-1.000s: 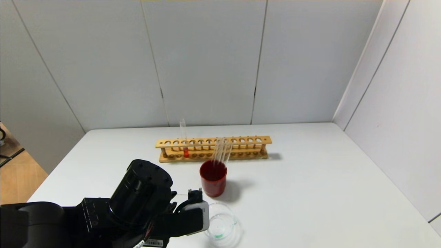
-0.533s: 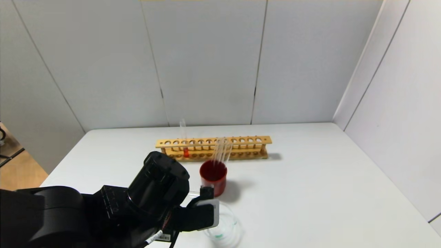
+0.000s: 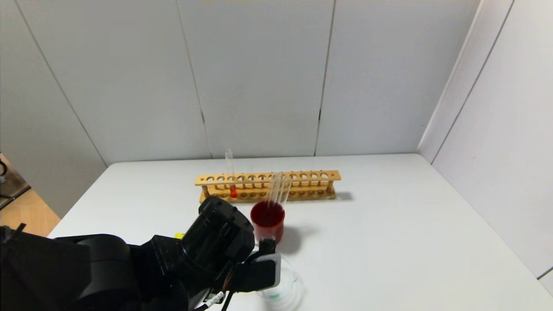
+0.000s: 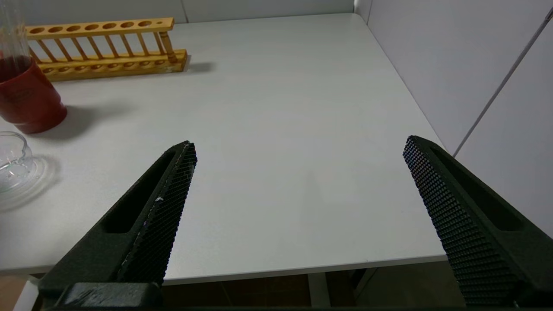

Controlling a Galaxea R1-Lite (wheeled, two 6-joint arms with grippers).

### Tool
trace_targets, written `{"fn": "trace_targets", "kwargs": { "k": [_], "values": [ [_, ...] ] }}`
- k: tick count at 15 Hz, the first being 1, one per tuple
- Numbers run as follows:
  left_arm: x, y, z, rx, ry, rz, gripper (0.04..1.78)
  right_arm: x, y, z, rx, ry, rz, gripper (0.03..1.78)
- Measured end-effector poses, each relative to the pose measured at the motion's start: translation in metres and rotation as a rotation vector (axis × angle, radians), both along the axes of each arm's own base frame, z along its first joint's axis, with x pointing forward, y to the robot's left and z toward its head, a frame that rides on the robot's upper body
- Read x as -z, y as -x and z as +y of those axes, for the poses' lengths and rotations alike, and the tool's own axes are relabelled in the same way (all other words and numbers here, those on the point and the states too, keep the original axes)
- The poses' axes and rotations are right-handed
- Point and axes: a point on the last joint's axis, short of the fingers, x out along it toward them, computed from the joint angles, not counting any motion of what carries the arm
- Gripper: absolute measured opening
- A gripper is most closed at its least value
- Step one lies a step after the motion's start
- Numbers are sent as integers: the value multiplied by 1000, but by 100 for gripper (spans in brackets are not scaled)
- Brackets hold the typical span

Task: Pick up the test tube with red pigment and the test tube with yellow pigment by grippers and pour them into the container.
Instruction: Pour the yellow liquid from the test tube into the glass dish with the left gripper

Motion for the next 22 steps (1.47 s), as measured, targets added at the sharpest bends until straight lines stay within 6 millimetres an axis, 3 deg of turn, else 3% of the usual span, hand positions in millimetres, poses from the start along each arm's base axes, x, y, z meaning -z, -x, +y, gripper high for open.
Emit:
{"fn": "trace_targets", "kwargs": {
  "k": [14, 22],
  "values": [
    [15, -1, -16, 23, -77, 7, 29, 0, 0, 0, 0, 0, 0, 175],
    [19, -1, -16, 13, -104, 0, 29, 0, 0, 0, 0, 0, 0, 175]
  ]
}}
